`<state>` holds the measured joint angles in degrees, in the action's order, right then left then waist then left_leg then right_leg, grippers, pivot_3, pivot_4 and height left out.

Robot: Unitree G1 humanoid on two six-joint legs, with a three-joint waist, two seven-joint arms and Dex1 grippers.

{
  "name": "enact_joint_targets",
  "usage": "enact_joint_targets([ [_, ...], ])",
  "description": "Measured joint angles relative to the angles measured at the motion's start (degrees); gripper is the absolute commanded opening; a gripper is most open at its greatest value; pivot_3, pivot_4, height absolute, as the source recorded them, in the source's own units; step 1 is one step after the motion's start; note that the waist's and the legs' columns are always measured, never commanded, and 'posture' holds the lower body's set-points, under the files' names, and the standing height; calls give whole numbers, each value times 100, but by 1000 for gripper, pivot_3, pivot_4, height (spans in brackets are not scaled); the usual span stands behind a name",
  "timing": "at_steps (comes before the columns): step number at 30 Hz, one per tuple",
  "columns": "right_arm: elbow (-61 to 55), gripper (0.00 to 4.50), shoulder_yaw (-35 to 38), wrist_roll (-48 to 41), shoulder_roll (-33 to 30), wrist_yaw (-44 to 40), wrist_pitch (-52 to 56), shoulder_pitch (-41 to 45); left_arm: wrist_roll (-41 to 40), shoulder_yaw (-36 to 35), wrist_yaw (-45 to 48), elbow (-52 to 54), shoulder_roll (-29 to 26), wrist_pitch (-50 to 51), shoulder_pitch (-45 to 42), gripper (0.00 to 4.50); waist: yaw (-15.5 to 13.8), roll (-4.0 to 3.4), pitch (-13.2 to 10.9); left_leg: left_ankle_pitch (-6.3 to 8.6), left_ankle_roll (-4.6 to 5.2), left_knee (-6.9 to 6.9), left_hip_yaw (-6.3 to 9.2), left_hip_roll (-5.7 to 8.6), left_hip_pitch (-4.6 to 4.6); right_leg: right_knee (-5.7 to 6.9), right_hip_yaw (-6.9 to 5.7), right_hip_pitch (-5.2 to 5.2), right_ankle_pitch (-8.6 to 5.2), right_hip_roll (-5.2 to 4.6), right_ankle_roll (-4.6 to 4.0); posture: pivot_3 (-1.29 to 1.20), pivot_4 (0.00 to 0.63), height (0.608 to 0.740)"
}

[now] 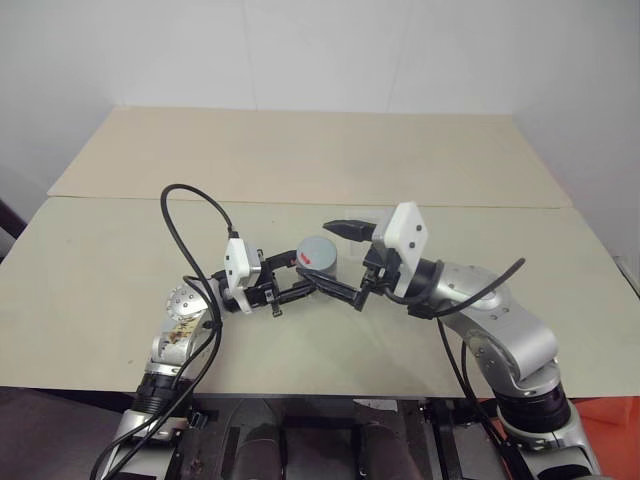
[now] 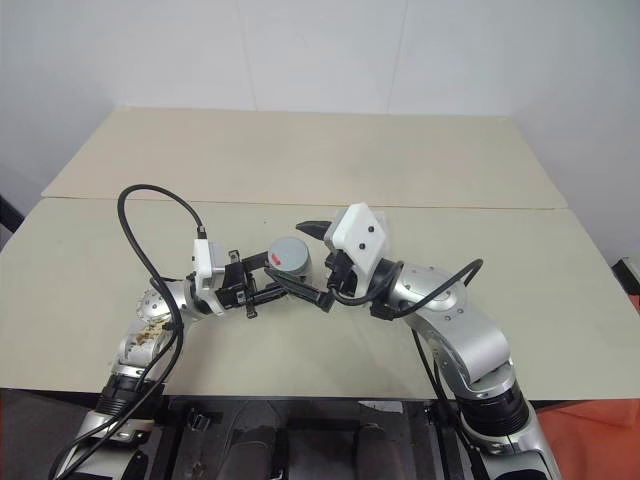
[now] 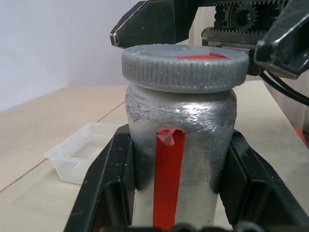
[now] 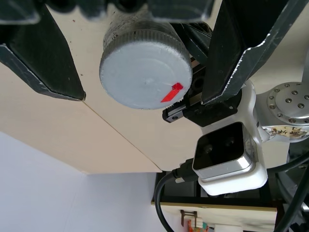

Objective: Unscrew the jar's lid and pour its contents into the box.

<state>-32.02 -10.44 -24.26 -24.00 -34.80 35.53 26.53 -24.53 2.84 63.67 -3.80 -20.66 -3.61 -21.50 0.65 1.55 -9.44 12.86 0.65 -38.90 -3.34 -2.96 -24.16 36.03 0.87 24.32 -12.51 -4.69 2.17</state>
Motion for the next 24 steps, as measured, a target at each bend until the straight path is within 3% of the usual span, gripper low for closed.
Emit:
enact_joint_targets([
  [8, 2, 4462, -53, 59, -20, -24, -4, -1, 0, 49, -5, 2, 17, 0, -35, 1932, 0, 0, 0, 0, 0, 0, 0, 0, 0, 0, 0, 0, 0, 0, 0, 0, 150, 740],
  [11, 18, 3876, -53, 61, -17, -21, -4, -1, 0, 49, -5, 2, 17, 0, -35, 1932, 0, 0, 0, 0, 0, 0, 0, 0, 0, 0, 0, 0, 0, 0, 0, 0, 150, 740],
  [14, 31, 2870, -68, 86, -4, -8, -5, -3, -2, 49, -6, 2, 18, -1, -39, 1932, 0, 0, 0, 0, 0, 0, 0, 0, 0, 0, 0, 0, 0, 0, 0, 0, 150, 740],
  [15, 35, 2755, -72, 100, 12, 4, -6, -4, -1, 47, -5, 1, 15, -1, -43, 1932, 0, 0, 0, 0, 0, 0, 0, 0, 0, 0, 0, 0, 0, 0, 0, 0, 150, 740],
  [24, 35, 2754, -83, 214, 38, 12, -65, -25, 1, 47, 12, -22, 13, -1, -70, 1932, 0, 0, 0, 0, 0, 0, 0, 0, 0, 0, 0, 0, 0, 0, 0, 0, 150, 740],
])
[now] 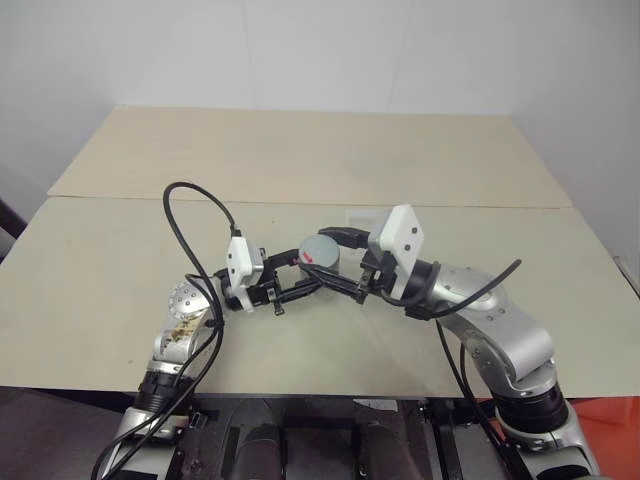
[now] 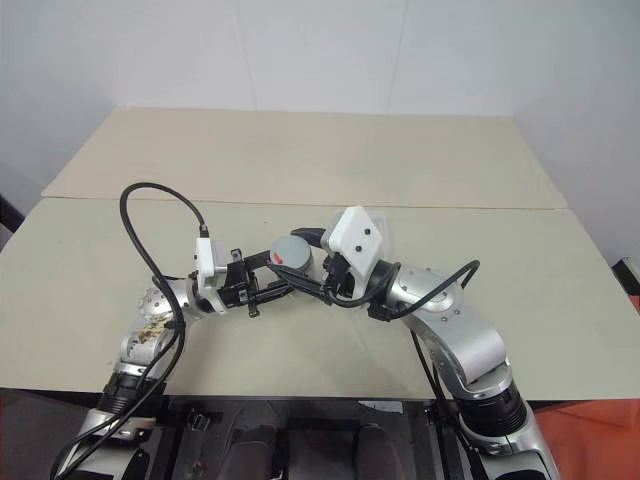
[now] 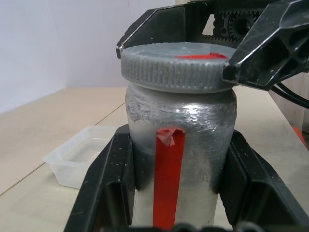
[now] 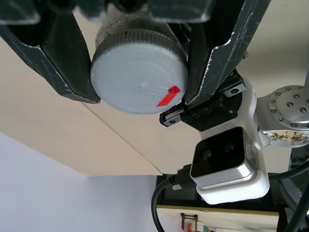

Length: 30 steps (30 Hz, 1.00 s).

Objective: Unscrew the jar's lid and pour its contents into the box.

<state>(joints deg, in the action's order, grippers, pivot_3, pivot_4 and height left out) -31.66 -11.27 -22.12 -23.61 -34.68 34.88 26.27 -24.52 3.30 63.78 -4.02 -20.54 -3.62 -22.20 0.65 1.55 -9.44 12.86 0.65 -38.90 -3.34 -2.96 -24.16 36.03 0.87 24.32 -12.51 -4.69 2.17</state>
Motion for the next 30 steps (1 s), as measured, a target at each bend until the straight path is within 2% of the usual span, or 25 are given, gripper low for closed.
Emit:
enact_joint_targets([
  [3, -1, 2754, 22, -65, 41, 5, 29, -2, 0, -2, 6, -6, -1, -11, -3, 1932, 0, 0, 0, 0, 0, 0, 0, 0, 0, 0, 0, 0, 0, 0, 0, 0, 150, 740],
  [9, -56, 2754, 511, -854, 342, 133, 461, 32, 46, 21, 59, -46, -3, -120, -30, 1932, -1, 0, 0, 0, 0, 0, 0, 0, 0, 0, 0, 0, 0, 0, 0, 0, 150, 740],
  [17, -165, 2754, 1066, -1539, 423, 540, 764, 99, 126, 43, 73, -105, -2, -133, -30, 1932, -4, 0, 0, 0, 0, 0, 0, 0, -1, 0, 0, -1, 0, 0, 0, 0, 150, 740],
  [20, -174, 2754, 1368, -1491, 35, 754, 857, 28, 170, 38, 56, -104, -2, -137, -27, 1932, -28, 0, 0, 0, 0, 0, 0, 1, -2, -3, 0, -1, 0, -1, 0, 0, 150, 740],
  [25, 118, 2754, 1776, -1161, -1470, 642, 1314, -656, 189, -9, -24, -108, -10, -142, -18, 1932, -71, 0, 0, 0, 0, 1, -2, 4, -4, -8, 1, -2, 0, -5, 0, 0, 150, 740],
  [30, 476, 2754, 2021, -890, -2593, 197, 1550, -1569, 205, -21, -55, -138, -4, -149, -27, 1932, -78, 0, 0, 0, 0, 3, 1, 4, -1, -9, 1, -3, -1, -3, 0, 0, 150, 740],
])
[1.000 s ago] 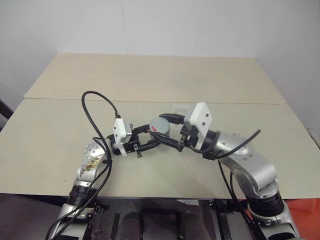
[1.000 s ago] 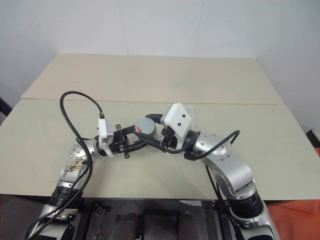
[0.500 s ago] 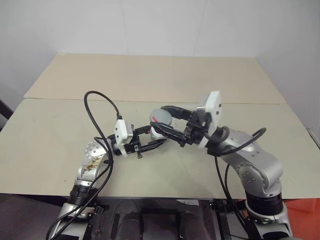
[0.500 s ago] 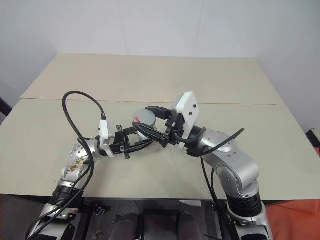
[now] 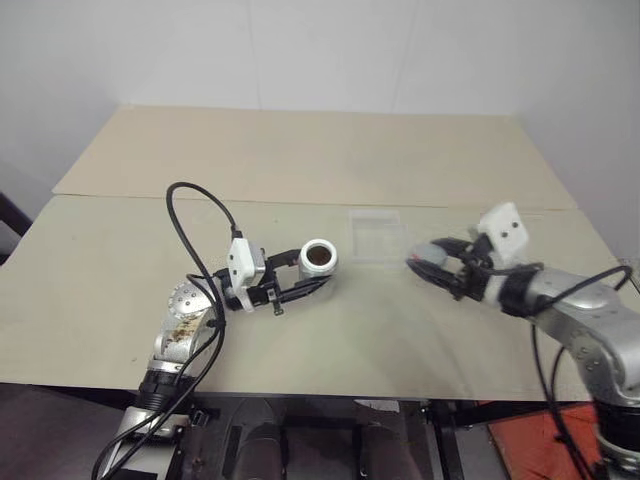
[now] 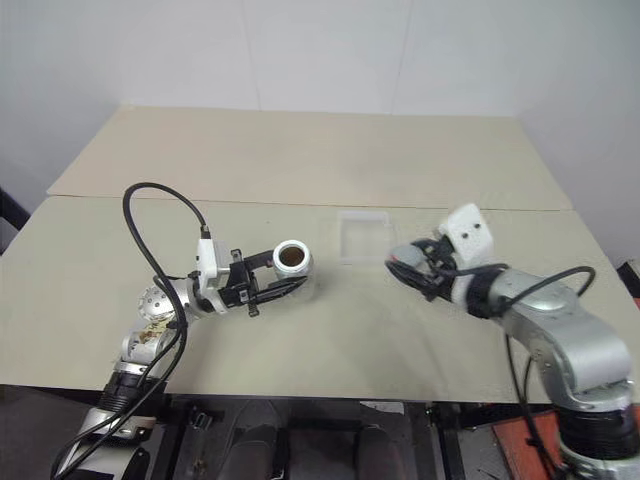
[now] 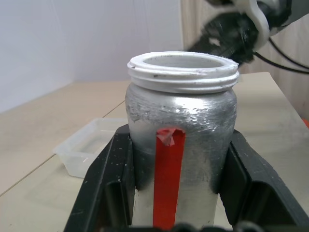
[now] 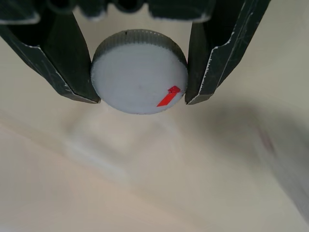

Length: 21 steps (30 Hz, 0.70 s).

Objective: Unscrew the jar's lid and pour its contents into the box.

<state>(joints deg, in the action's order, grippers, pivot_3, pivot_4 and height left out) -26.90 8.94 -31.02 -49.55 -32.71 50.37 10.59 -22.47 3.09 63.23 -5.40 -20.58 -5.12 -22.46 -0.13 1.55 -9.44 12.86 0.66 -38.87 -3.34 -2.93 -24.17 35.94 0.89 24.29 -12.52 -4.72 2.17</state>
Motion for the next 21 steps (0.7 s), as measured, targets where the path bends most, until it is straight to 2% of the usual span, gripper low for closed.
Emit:
enact_joint_targets([
  [3, 214, 2754, -12, 171, -67, -84, 4, -356, 15, 0, -5, -31, 1, -16, -6, 1932, 37, 0, 0, 0, 0, -2, -2, 0, 1, 1, 5, 0, 0, 1, 1, 0, 150, 740],
  [7, 611, 2754, -174, 420, 129, 192, 204, -361, 30, -7, -35, -108, 34, -98, -55, 1932, 60, 0, 0, -1, 1, -7, -1, 0, 3, 3, 5, -3, 1, 3, 3, 0, 150, 740],
  [9, 764, 3473, -292, 511, 212, 300, 345, -319, -6, -28, -64, -109, 68, -94, -60, 1932, 63, 0, 0, -1, 1, -7, -1, 0, 2, 2, 7, -2, 1, 2, 3, 0, 150, 740],
  [13, 877, 4469, -419, 641, 200, 329, 640, -149, -10, -49, -93, -109, 74, -88, -89, 1932, 75, 0, 0, 0, 1, -6, -1, 0, 2, 2, 8, -2, 1, 3, 4, 0, 150, 740],
  [21, 641, 4469, -343, 790, 188, 328, 550, 196, -9, -138, -369, -201, 108, 97, -366, 1932, 69, 1, 0, -1, 1, -9, -1, 1, 1, 3, 7, -2, 2, 3, 8, 0, 150, 740],
])
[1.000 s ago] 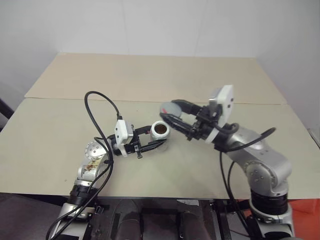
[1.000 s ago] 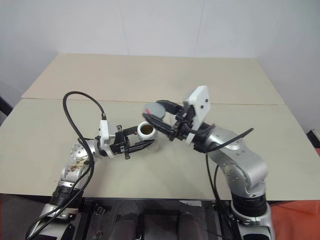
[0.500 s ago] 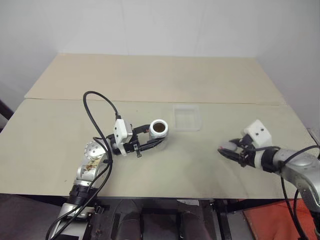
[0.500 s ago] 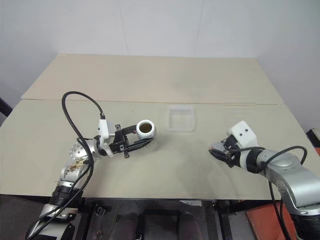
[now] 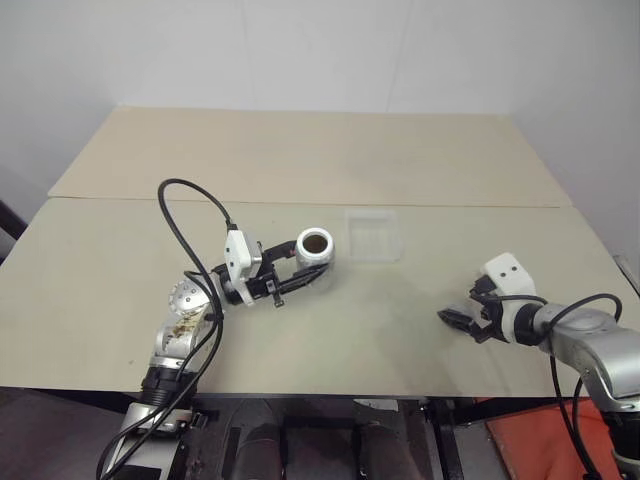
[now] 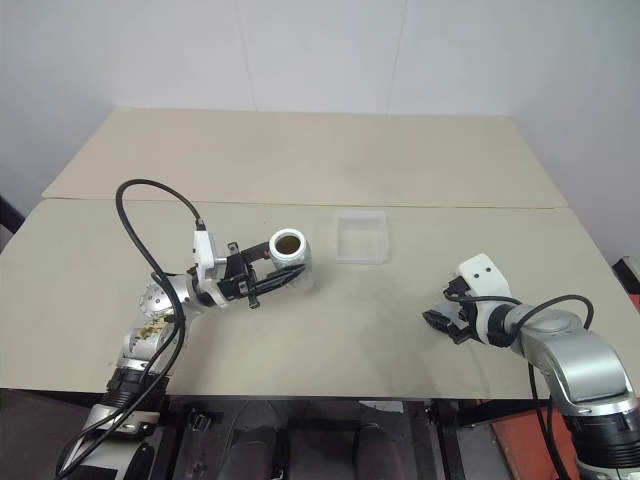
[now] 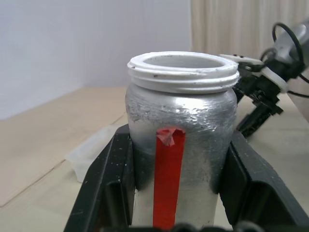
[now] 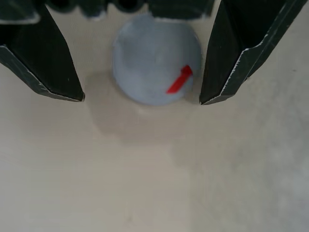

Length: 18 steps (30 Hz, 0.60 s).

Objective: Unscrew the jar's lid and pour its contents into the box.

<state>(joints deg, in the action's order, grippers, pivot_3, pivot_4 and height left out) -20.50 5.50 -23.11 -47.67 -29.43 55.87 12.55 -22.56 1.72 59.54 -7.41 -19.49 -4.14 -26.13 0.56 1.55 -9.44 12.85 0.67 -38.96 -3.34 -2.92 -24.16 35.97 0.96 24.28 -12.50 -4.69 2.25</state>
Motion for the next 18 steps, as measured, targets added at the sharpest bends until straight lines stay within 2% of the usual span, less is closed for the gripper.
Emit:
enact_joint_targets([
  [5, -379, 4469, 341, -37, 135, 91, -199, 493, 833, 242, -627, -825, -26, 165, -923, 1932, -28, 1, 0, 0, 1, 0, 3, 2, -1, -5, 0, -3, 0, 3, 7, 0, 150, 740],
  [9, -662, 4469, 344, -29, 299, 168, -240, 519, 1648, 574, -1251, -2093, 114, 293, -1883, 1932, -95, 3, -2, 0, 1, 1, 6, 7, -18, -16, -4, 5, 3, 2, 9, 0, 150, 740],
  [15, -1239, 4469, 366, -73, 318, 194, -238, 432, 3348, 1414, -2938, -4913, 597, -932, -3965, 1932, -159, 11, -7, 4, 7, 1, 9, 11, -32, -33, -11, 6, 4, -2, 13, 0, 150, 740],
  [17, -1366, 4469, 371, -80, 318, 196, -238, 390, 3970, 1821, -3579, -5515, 666, -1364, -4480, 1932, -148, 12, -7, 6, 10, 3, 8, 13, -36, -38, -11, 8, 3, -4, 15, 0, 150, 740],
  [18, -1460, 4469, 410, -78, 318, 208, -238, 301, 4537, 2254, -4116, -5902, 711, -1618, -4780, 1932, -145, 15, -9, 7, 11, 3, 11, 14, -41, -37, -13, 10, 2, -4, 16, 0, 150, 740],
])
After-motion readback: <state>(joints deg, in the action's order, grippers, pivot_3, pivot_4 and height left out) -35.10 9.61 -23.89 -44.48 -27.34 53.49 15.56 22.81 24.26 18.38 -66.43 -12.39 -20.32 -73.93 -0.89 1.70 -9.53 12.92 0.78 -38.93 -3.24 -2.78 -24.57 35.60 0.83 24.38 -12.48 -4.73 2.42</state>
